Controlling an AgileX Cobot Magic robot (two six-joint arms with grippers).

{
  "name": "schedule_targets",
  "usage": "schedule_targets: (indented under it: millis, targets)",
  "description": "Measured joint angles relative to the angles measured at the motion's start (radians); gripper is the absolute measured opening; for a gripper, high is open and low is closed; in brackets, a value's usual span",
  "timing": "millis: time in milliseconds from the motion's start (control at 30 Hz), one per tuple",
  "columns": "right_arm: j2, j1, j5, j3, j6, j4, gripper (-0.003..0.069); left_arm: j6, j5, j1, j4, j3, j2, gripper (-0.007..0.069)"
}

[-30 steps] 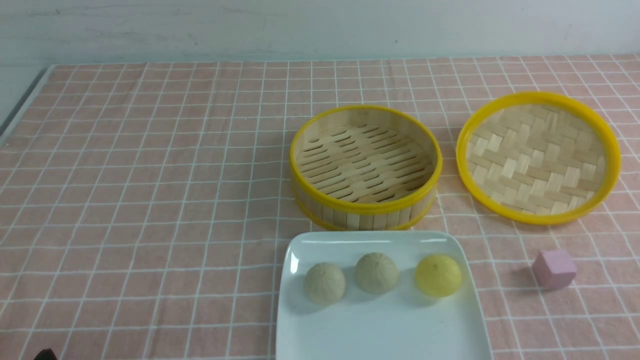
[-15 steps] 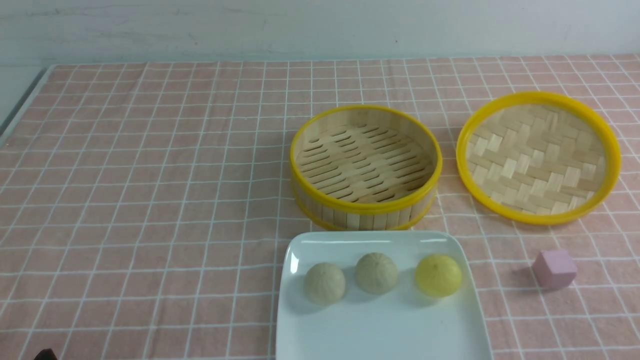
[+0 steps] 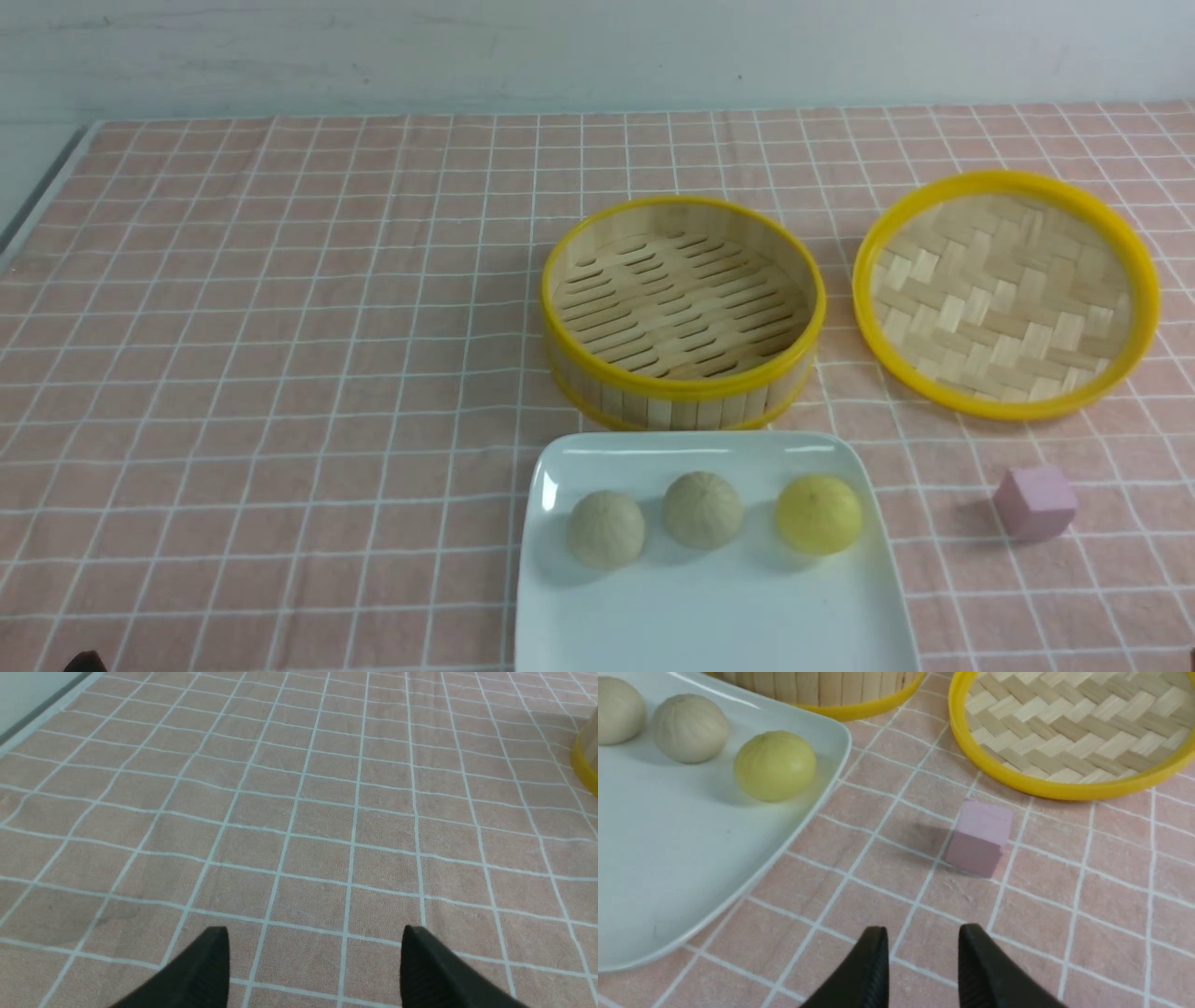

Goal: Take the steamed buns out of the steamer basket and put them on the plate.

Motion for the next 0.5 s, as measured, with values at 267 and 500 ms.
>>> schedule_targets:
  millis: [267, 500]
  targets:
    - [0.000, -0.222, -0.008, 0.007, 0.000, 0.017, 0.0239, 0.000, 0.000, 0.000, 0.000, 0.000, 0.000, 0.0494]
    - [0.000, -0.383, -0.014, 0.016, 0.000, 0.052, 0.0239, 0.000, 0.000, 0.000, 0.000, 0.000, 0.000, 0.0494]
